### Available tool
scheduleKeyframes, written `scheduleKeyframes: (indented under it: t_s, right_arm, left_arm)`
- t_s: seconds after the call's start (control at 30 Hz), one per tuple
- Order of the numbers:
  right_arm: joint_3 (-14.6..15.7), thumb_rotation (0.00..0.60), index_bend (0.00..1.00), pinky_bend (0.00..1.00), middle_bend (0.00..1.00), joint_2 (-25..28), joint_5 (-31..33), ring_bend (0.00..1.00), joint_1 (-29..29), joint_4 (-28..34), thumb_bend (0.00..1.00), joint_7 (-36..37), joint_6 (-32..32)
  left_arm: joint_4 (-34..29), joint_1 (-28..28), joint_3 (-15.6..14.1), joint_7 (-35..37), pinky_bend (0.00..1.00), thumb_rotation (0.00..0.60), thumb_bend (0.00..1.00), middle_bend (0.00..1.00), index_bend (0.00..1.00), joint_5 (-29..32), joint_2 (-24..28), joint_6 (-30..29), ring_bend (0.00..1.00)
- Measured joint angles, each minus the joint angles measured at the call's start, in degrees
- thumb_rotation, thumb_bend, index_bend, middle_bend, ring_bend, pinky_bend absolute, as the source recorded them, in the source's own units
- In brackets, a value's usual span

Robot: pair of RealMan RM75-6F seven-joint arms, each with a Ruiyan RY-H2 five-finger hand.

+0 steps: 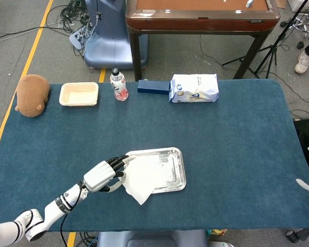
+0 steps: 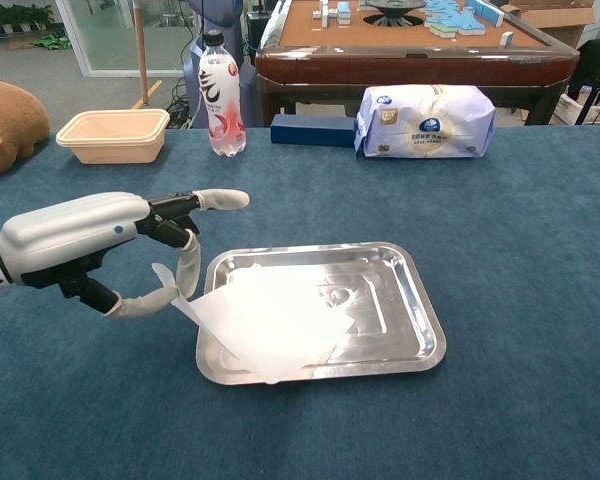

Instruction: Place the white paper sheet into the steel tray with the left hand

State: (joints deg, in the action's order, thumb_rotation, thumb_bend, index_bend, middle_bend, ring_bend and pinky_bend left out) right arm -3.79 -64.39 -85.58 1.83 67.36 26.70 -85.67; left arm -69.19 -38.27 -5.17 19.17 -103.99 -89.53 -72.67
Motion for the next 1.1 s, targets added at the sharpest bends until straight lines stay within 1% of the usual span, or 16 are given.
scheduleKeyframes:
  t_s: [0.27, 0.5, 0.7, 0.9, 1.0, 1.1]
  right_arm:
    - [0.02, 0.600, 0.19, 0.23, 0.23, -0.07, -0.06, 0.13, 0.10, -0.02, 0.00, -0.29, 0.32]
    - [0.07, 0.600, 0.19, 0.23, 0.23, -0.08, -0.20, 0.13, 0.09, 0.00, 0.00, -0.36, 0.29]
    - [0.10, 0.600, 0.19, 0.23, 0.23, -0.13, -0.30, 0.13, 0.07, -0.04, 0.00, -0.39, 0.23]
    - [0.12, 0.600, 0.19, 0.23, 0.23, -0.16, -0.35, 0.13, 0.04, -0.13, 0.00, -0.30, 0.21]
    - [0.10, 0.600, 0.19, 0.23, 0.23, -0.17, -0.29, 0.13, 0.03, -0.20, 0.00, -0.20, 0.26]
    - [0.12, 0.600, 0.19, 0.23, 0.23, -0.20, -0.32, 0.13, 0.05, -0.24, 0.00, -0.26, 0.33]
  left_arm:
    - [1.25, -1.46, 0.83, -0.74, 0.18, 0.600, 0.44, 0.01, 0.70, 1.12, -0.16, 2.08, 0.00]
    - [0.98, -2.84, 2.10, -1.98, 0.18, 0.600, 0.44, 0.01, 0.70, 2.55, -0.27, 3.97, 0.00]
    - [0.97, -3.93, 2.51, -3.23, 0.18, 0.600, 0.44, 0.01, 0.70, 3.40, -0.71, 5.90, 0.00]
    - [2.63, -4.45, 2.98, -3.30, 0.20, 0.600, 0.44, 0.03, 0.70, 3.68, -1.87, 5.76, 0.00]
    - [3.91, -4.57, 3.32, -3.13, 0.21, 0.600, 0.44, 0.04, 0.70, 3.69, -2.71, 4.80, 0.00]
    - [4.81, -4.70, 3.57, -3.32, 0.21, 0.600, 0.44, 0.04, 0.66, 3.69, -3.39, 4.20, 0.00]
